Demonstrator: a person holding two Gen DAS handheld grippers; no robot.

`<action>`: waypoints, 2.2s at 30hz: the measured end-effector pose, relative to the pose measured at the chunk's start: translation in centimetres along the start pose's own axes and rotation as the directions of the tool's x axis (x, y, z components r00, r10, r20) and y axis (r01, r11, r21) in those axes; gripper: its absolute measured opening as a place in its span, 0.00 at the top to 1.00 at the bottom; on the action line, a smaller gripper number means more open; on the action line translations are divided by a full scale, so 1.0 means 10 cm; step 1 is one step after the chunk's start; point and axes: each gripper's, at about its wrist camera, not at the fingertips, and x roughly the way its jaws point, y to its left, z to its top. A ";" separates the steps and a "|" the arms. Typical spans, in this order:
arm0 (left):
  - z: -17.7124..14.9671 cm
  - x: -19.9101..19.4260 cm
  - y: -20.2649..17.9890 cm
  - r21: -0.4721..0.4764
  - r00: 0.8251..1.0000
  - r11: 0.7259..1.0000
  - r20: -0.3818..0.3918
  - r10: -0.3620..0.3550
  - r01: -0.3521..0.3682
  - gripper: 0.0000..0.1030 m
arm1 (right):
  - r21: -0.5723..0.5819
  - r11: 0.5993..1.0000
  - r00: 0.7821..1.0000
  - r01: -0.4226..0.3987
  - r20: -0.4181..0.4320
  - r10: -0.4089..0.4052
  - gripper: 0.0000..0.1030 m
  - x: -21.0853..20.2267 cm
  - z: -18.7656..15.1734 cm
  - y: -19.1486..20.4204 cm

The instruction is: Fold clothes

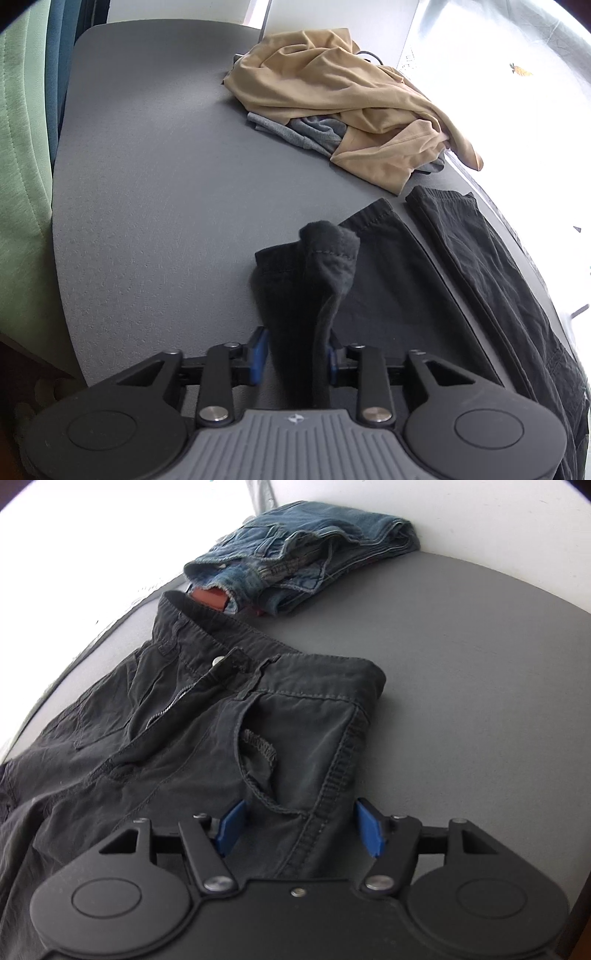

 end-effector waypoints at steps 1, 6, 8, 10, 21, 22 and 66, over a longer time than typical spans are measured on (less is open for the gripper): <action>0.01 -0.01 -0.01 -0.018 1.000 1.000 0.005 -0.009 0.009 0.97 | 0.015 1.000 1.000 -0.018 0.005 0.017 0.68 -0.01 0.01 0.01; 0.15 -0.27 -0.06 -0.142 0.993 0.983 0.054 -0.106 0.112 0.98 | 0.095 0.992 0.995 -0.084 0.056 0.079 0.83 -0.25 0.14 0.04; 0.26 -0.41 -0.14 -0.163 0.984 0.972 0.081 -0.160 0.172 0.98 | 0.110 0.986 0.990 -0.123 0.087 0.114 0.84 -0.44 0.26 0.09; 0.41 -0.55 -0.27 -0.182 0.969 0.954 0.115 -0.220 0.238 0.98 | 0.106 0.981 0.982 -0.160 0.120 0.147 0.84 -0.63 0.39 0.16; 1.19 -0.41 -1.24 -0.241 0.893 0.865 0.216 -0.395 0.441 0.98 | 0.235 0.921 0.932 -0.311 0.267 0.247 0.84 -0.90 1.04 0.66; 1.24 -0.31 -1.34 -0.253 0.891 0.858 0.211 -0.401 0.446 0.98 | 0.239 0.923 0.934 -0.302 0.266 0.238 0.84 -0.84 1.09 0.74; 0.75 2.42 -3.26 0.510 0.985 0.846 -0.010 -0.175 0.155 0.37 | -0.871 0.384 0.897 -0.308 -0.131 0.422 0.97 0.52 -0.43 4.42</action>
